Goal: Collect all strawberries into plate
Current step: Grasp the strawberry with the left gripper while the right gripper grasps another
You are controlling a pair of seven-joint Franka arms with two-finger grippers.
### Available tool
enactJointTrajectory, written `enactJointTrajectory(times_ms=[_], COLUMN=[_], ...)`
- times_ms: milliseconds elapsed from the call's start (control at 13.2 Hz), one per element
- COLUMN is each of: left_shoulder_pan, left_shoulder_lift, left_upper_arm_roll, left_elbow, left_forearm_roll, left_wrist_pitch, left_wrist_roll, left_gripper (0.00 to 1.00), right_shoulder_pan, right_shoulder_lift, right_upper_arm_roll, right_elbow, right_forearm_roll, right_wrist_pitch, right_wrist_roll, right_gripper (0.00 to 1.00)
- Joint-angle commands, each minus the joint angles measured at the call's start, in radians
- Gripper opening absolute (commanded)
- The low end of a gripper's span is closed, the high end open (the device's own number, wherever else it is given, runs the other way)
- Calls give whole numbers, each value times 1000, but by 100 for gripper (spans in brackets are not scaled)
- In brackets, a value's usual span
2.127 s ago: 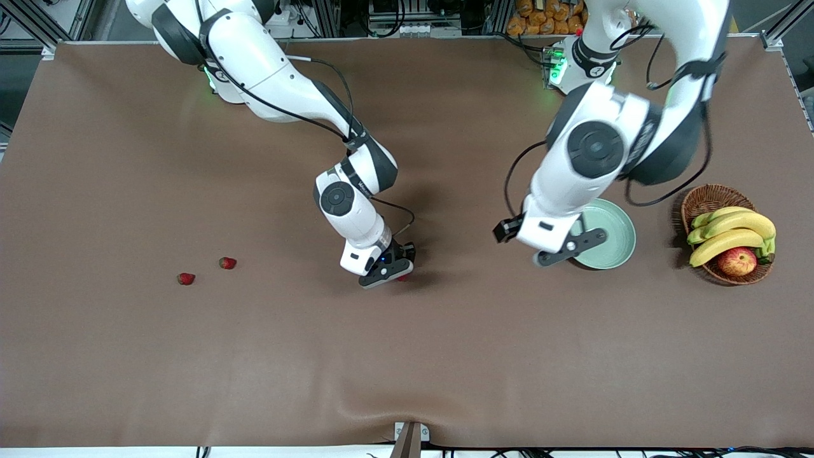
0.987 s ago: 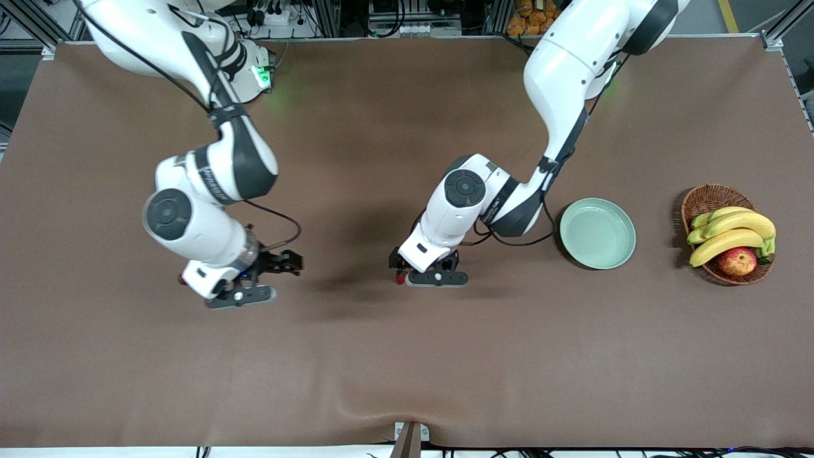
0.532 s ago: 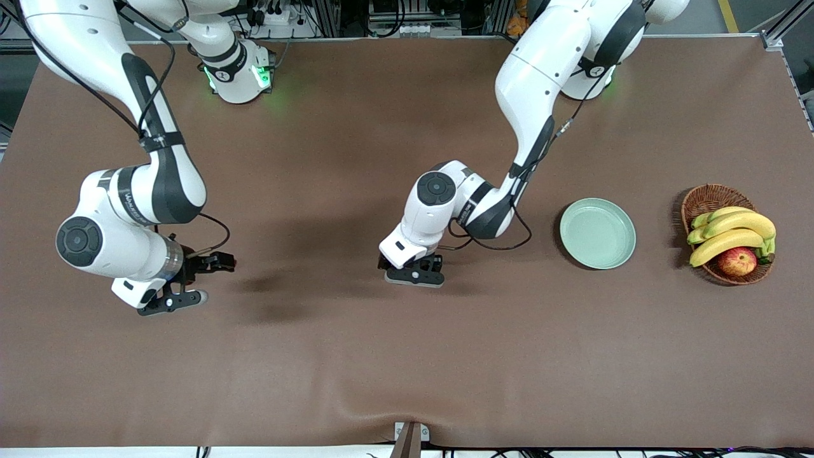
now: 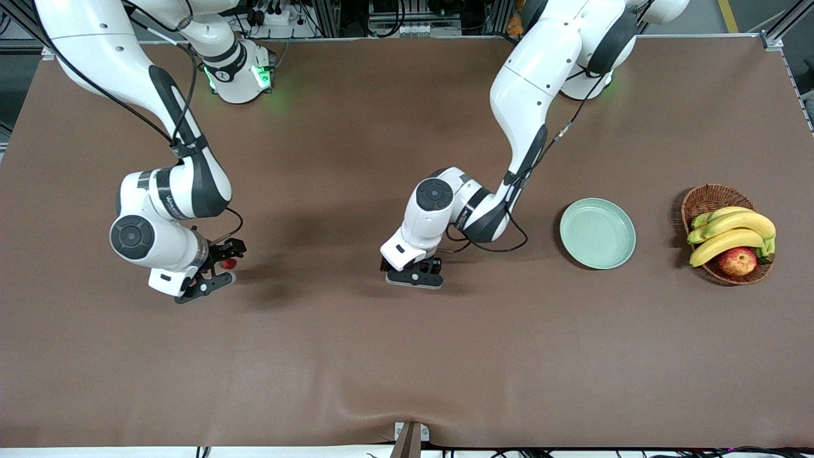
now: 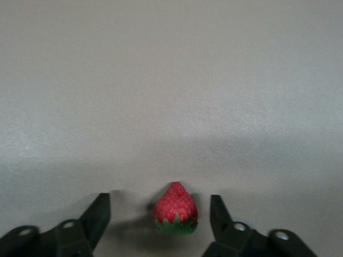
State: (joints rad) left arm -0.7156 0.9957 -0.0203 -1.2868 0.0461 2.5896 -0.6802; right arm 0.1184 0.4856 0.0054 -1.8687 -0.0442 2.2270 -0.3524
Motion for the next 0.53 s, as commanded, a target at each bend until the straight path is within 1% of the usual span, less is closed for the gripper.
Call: enactJointTrajectory(times_ms=[0, 228, 304, 380, 456], left_shoulder_pan=[-21, -22, -27, -27, -30], left_shoulder_lift=[26, 37, 38, 38, 40], left_upper_arm_roll=[20, 22, 23, 22, 22], left_elbow=[35, 37, 35, 37, 37], left_forearm_roll=[-6, -6, -6, -8, -8], left_wrist_pitch=[12, 26, 33, 34, 34], left_wrist_roll=[5, 7, 7, 8, 7], left_gripper=[79, 73, 69, 59, 53], right_shoulder_pan=[-20, -54, -66, -80, -85], right_shoulder_lift=[27, 70, 82, 90, 93], right_upper_arm_roll=[5, 5, 5, 5, 5], right_elbow=[-26, -27, -27, -29, -38], right_forearm_roll=[-20, -20, -20, -20, -20], right_wrist_pitch=[77, 121, 128, 129, 129], right_wrist_roll=[-153, -307, -342, -365, -375], right_gripper=[100, 100, 100, 100, 100])
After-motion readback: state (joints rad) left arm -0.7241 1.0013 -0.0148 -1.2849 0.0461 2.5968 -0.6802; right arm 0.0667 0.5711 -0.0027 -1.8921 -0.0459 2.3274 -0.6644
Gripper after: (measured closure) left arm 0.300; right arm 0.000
